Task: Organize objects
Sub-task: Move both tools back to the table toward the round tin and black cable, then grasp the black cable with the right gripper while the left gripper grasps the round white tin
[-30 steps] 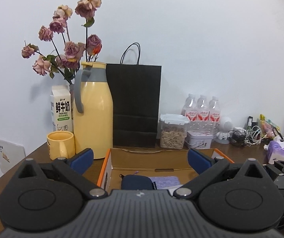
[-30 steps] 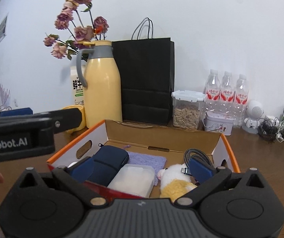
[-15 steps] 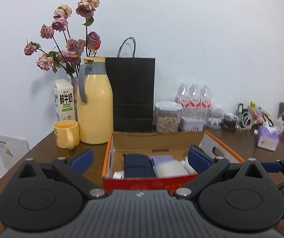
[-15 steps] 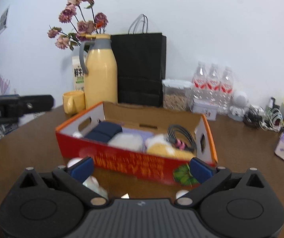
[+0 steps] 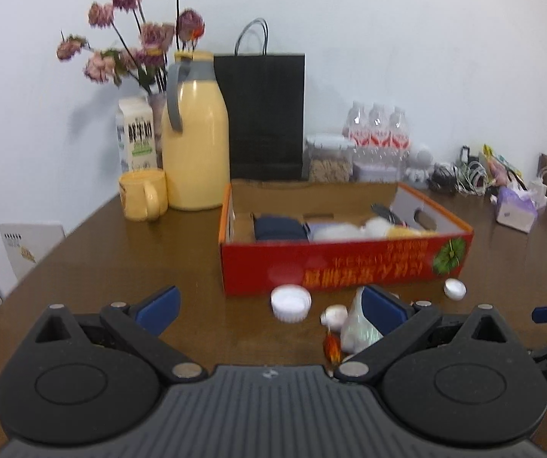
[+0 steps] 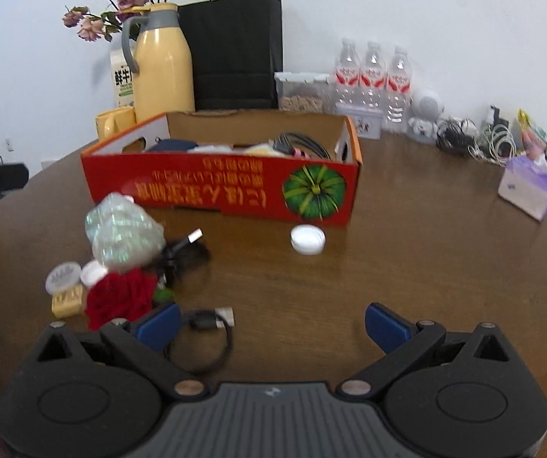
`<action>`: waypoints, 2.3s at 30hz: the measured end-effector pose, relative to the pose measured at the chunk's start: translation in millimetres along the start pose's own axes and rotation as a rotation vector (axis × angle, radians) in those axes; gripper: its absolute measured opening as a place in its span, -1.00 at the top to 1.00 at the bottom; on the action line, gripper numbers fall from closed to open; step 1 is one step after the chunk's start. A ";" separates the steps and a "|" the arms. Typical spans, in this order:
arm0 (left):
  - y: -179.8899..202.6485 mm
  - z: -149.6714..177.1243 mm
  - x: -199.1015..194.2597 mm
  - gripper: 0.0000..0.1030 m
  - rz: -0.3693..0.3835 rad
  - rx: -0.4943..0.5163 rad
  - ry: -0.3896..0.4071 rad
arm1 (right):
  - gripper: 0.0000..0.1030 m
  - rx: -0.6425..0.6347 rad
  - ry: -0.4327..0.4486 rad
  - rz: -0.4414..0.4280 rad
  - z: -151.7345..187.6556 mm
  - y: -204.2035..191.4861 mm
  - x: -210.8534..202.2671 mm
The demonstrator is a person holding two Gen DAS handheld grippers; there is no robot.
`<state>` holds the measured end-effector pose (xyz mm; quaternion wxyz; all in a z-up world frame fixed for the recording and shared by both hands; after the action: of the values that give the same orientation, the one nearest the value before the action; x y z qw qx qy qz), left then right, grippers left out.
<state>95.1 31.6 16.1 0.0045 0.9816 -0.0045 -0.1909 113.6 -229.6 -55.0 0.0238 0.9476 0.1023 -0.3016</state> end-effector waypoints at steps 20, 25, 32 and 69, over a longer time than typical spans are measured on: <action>-13.8 34.2 -4.5 -1.00 0.013 -0.027 -0.091 | -0.66 -0.008 -0.007 -0.067 11.6 -12.1 12.3; -16.4 36.0 -3.2 -1.00 0.012 -0.032 -0.099 | -0.46 -0.016 0.005 -0.089 4.4 -16.8 20.8; -19.5 38.2 -0.5 -1.00 0.008 -0.039 -0.107 | 0.44 -0.025 0.027 -0.095 2.6 -22.4 21.8; 12.4 53.2 40.3 -0.70 0.049 0.008 -0.213 | 0.76 -0.018 0.095 -0.121 14.6 -24.4 0.2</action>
<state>112.4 18.4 -48.2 0.0050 0.9553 -0.0298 -0.2941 100.5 -207.3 -66.6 0.0092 0.9527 0.1630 -0.2564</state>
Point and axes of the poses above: each gripper's, at about its wrist camera, not at the fingertips, and x roughly the way its jaws point, y to its right, z to its underside, the point moved 3 cm from there along x, roughly the way its jaws point, and after that the axes turned 3 degrees about y, right-handed, at the moved point
